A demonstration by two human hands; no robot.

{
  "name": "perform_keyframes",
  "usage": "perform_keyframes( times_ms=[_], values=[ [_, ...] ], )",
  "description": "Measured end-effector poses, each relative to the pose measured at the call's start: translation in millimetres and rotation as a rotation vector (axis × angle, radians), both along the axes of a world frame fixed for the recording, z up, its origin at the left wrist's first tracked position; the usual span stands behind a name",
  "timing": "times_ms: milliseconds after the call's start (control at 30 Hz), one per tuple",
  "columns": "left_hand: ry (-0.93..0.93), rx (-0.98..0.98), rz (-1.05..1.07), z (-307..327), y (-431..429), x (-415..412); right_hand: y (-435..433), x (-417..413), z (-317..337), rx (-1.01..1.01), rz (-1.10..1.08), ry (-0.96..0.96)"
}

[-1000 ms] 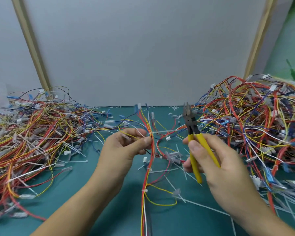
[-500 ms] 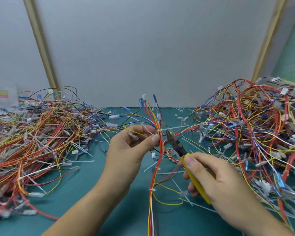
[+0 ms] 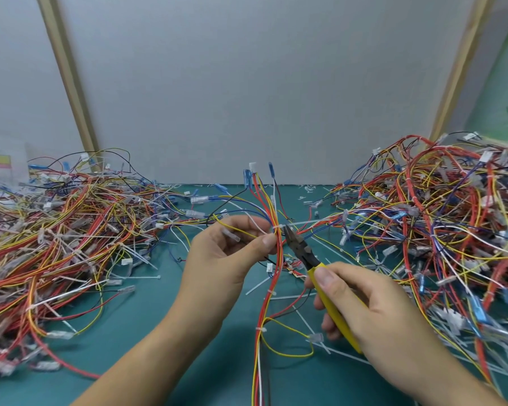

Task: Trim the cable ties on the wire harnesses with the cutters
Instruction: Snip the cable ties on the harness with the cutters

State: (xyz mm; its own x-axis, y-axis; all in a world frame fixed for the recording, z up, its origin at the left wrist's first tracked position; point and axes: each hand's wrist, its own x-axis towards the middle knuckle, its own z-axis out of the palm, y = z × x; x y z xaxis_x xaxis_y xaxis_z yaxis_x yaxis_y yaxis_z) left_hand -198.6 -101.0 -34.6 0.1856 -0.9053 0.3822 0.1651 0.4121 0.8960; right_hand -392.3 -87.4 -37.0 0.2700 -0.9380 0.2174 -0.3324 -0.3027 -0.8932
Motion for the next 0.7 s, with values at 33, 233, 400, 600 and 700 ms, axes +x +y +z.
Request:
perform_keyframes(
  times_ms=[33,233,400,600,700],
  values=[
    [-0.001,0.001,0.000,0.2,0.1,-0.1,0.0,0.0,0.1,0.000,0.001,-0.001],
    [-0.003,0.003,-0.007,0.7,0.7,-0.3,0.0,0.3,-0.6,0.010,0.003,-0.023],
    [-0.009,0.004,-0.008,0.2,0.8,-0.8,-0.4,0.8,-0.5,0.018,0.008,-0.032],
    [-0.011,0.003,-0.010,-0.7,0.2,-0.7,-0.3,1.0,-0.6,0.017,0.008,-0.035],
    [-0.016,0.002,-0.007,-0.3,0.4,-1.2,-0.6,1.2,-1.3,0.021,0.010,-0.040]
  ],
)
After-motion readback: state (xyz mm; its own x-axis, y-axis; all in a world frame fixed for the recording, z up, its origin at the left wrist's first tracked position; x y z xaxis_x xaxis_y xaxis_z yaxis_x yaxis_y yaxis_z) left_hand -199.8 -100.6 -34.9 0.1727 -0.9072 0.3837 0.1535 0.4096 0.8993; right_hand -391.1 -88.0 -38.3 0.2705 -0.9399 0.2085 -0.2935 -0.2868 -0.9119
